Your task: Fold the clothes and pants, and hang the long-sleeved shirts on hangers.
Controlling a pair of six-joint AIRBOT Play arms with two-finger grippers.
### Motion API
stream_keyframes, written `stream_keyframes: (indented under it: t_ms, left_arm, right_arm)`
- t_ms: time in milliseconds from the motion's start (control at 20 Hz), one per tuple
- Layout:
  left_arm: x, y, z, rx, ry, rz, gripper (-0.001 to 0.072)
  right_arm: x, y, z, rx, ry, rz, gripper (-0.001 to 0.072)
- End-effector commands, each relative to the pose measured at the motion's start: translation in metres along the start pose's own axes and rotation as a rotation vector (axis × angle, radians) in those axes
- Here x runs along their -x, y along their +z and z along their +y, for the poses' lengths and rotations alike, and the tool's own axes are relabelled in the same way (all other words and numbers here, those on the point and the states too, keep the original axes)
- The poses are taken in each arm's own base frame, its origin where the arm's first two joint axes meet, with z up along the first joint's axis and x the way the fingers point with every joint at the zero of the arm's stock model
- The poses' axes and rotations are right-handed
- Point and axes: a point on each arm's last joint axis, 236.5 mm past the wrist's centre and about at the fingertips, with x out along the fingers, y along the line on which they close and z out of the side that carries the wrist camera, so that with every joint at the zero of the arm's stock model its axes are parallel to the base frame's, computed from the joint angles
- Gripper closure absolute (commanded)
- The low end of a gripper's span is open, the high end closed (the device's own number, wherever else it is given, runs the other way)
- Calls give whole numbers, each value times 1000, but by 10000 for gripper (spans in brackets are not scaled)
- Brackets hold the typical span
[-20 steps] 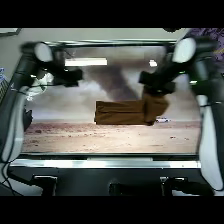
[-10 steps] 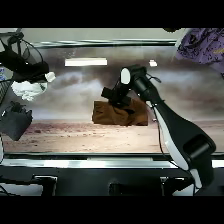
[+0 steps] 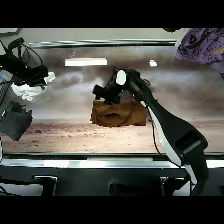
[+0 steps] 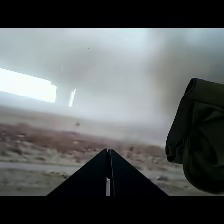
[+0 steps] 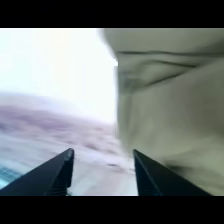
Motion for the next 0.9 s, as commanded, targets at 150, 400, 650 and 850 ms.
stream_keyframes:
  t_ms: [150, 400, 650, 850]
  left_arm:
    - [-1, -1, 1, 5, 2, 3, 691]
    - [0, -1, 1, 4, 2, 1, 691]
    - [3, -1, 1, 3, -1, -6, 691]
    - [4, -1, 1, 3, -1, -7, 691]
  right_arm:
    - [119, 60, 45, 114, 162, -240, 243]
    - [255, 117, -96, 120, -15, -381, 162]
    - [251, 106, -239, -11, 65, -250, 163]
    - [169, 58, -292, -103, 160, -112, 164]
